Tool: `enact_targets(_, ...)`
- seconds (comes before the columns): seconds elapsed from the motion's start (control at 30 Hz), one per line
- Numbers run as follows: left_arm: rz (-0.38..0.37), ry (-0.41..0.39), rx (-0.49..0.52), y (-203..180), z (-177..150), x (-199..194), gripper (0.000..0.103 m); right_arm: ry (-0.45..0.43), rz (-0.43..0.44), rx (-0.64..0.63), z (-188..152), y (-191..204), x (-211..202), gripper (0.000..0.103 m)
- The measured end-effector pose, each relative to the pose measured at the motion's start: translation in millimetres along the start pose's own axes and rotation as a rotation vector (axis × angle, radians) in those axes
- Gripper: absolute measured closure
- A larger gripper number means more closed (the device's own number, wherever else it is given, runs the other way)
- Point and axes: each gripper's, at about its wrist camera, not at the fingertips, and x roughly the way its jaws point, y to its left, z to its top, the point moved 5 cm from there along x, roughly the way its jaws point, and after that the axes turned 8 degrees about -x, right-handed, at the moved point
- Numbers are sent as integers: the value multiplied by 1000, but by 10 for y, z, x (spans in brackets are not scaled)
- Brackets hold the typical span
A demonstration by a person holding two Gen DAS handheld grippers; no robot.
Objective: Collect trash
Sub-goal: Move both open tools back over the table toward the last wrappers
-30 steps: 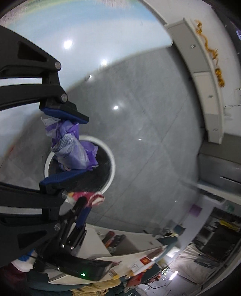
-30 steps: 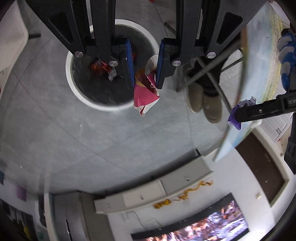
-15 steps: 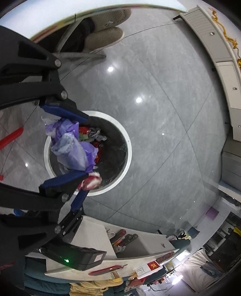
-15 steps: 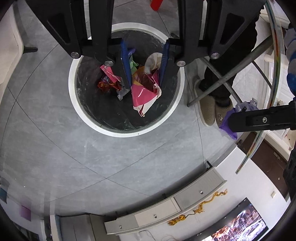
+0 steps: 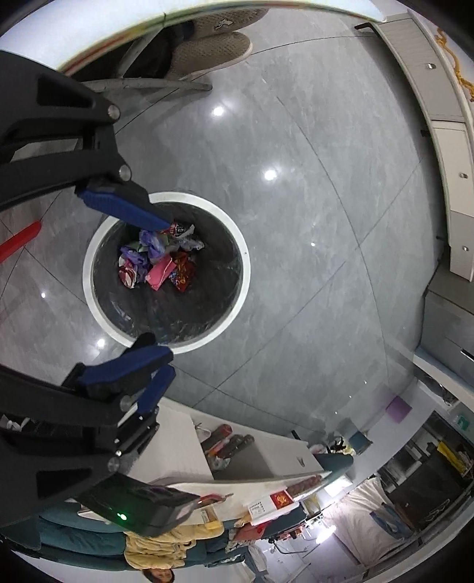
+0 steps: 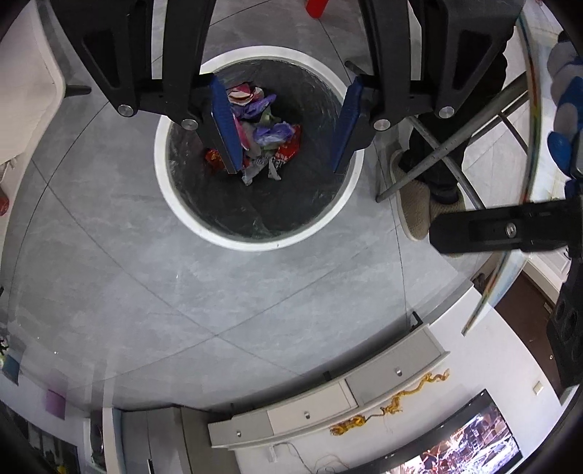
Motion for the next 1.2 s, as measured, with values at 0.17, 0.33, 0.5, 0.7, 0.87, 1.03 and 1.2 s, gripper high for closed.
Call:
enact_targets(0.17, 29, -106, 37, 13, 13, -335, 39, -45, -39, -23, 73, 19, -289, 53)
enact_targets(0.33, 136, -250, 38, 294, 0, -867, 39, -135, -67, -34, 196, 62, -692, 53)
enact_targets(0.5, 184, -432, -30, 655, -42, -1562, 39, -209, -47, -60, 285, 251, -1004, 53)
enact_targets(0.7, 338, -639, -46, 998, -410, -2421, 39, -296, -9, -160, 437, 786, -1340, 47)
enact_targets(0.87, 460, -738, -85, 1294, -742, -2870, 39, -341, 24, -256, 519, 1332, -1492, 44)
enact_targets(1.03, 522, -805, -144, 1616, -999, -3184, 39, -373, 58, -336, 503, 1882, -1600, 37)
enact_targets(1.2, 559, -862, -175, 1749, -1246, -3379, 39, -412, 77, -370, 461, 2283, -1685, 21)
